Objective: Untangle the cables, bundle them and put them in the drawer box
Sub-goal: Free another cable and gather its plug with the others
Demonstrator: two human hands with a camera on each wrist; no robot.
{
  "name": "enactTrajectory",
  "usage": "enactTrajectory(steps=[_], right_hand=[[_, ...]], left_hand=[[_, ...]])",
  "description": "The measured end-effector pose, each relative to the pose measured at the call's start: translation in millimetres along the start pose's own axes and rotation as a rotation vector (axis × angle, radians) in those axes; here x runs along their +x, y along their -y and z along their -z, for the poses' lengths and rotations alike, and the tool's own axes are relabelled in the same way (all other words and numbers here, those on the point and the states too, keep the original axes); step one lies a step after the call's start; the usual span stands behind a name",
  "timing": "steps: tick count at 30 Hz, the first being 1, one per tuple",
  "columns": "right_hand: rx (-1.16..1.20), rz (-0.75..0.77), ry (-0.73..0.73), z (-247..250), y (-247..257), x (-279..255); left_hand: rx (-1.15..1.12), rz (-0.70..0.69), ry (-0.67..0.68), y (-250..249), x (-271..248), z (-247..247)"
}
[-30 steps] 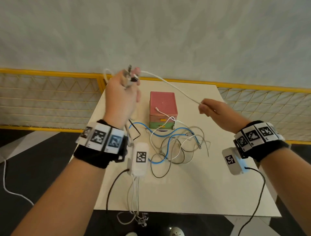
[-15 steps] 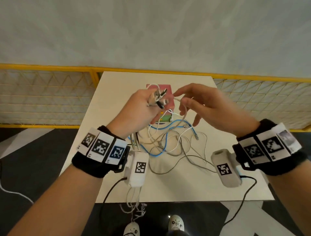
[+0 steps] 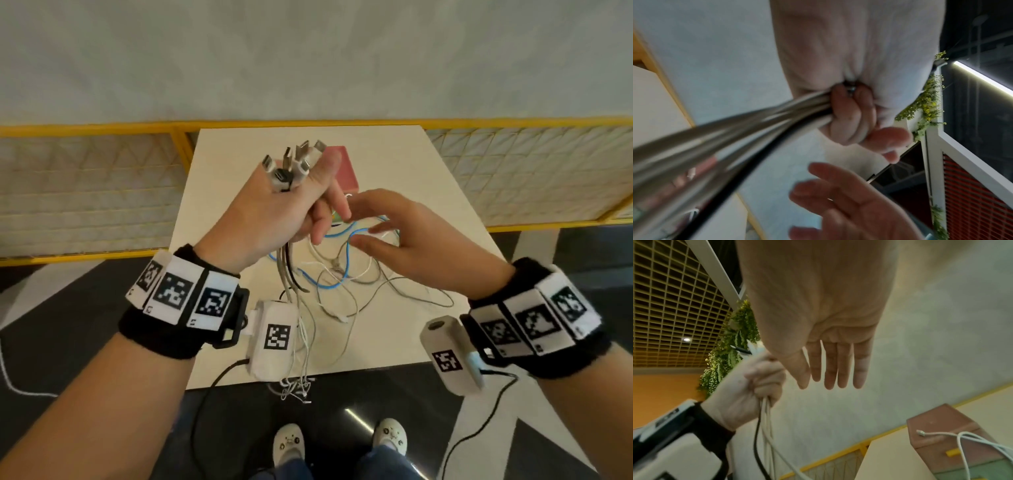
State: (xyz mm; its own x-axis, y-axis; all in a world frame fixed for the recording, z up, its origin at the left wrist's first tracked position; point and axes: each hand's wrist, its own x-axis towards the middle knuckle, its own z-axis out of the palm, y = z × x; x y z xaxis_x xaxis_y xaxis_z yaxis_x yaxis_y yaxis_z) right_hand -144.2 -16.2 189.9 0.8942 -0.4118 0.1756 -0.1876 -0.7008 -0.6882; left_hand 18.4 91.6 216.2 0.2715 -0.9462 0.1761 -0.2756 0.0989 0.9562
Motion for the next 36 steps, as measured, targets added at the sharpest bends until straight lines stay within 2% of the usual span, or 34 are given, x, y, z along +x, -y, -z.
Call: enactTrajectory(steps=[2, 6, 8, 10, 12, 15, 22, 24, 28, 30, 33, 36], right_hand=[[0.005, 0.078, 0.057, -11.6, -0.3, 3.0], [0.023, 0.177, 0.356, -53.8, -5.7, 7.6], [0.021, 0.155, 0.484, -73.1, -19.3, 3.6], [0.036, 0.067, 0.543, -78.2, -36.6, -4.0], [0.021, 0.017, 0.478, -74.7, -53.3, -14.2], [0.028, -0.060, 0.330, -64.7, -70.7, -28.2], [0.085, -0.211, 0.198, -33.9, -61.0, -43.2], [0.161, -0.253, 0.276, -28.0, -49.3, -49.1], [0.277, -0.281, 0.599, -25.5, -26.9, -64.4], [0.321, -0.281, 0.710, -25.2, -21.2, -70.4], [0.242, -0.275, 0.728, -25.1, -23.1, -72.8], [-0.179, -0.088, 0.604, -20.6, -39.0, -72.4]], left_hand=[[-0.020, -0.014, 0.032, -10.0, -6.0, -2.0], [-0.072, -0.094, -0.043, -22.2, -8.4, -3.3], [-0.121, -0.117, -0.126, -25.5, -5.8, -1.7], [-0.174, -0.119, -0.224, -29.6, -4.7, -0.1], [-0.204, -0.106, -0.293, -31.0, -6.0, -0.5], [-0.167, -0.091, -0.322, -29.0, -10.5, -7.4], [-0.069, -0.092, -0.339, -29.5, -18.3, -35.0], [-0.061, -0.084, -0.324, -30.0, -19.8, -39.3], [-0.092, -0.052, -0.302, -33.9, -21.6, -46.1], [-0.107, -0.042, -0.287, -36.1, -21.7, -49.7], [-0.118, -0.036, -0.255, -36.4, -21.2, -58.7], [-0.140, -0.015, -0.197, -29.5, -20.7, -71.8]])
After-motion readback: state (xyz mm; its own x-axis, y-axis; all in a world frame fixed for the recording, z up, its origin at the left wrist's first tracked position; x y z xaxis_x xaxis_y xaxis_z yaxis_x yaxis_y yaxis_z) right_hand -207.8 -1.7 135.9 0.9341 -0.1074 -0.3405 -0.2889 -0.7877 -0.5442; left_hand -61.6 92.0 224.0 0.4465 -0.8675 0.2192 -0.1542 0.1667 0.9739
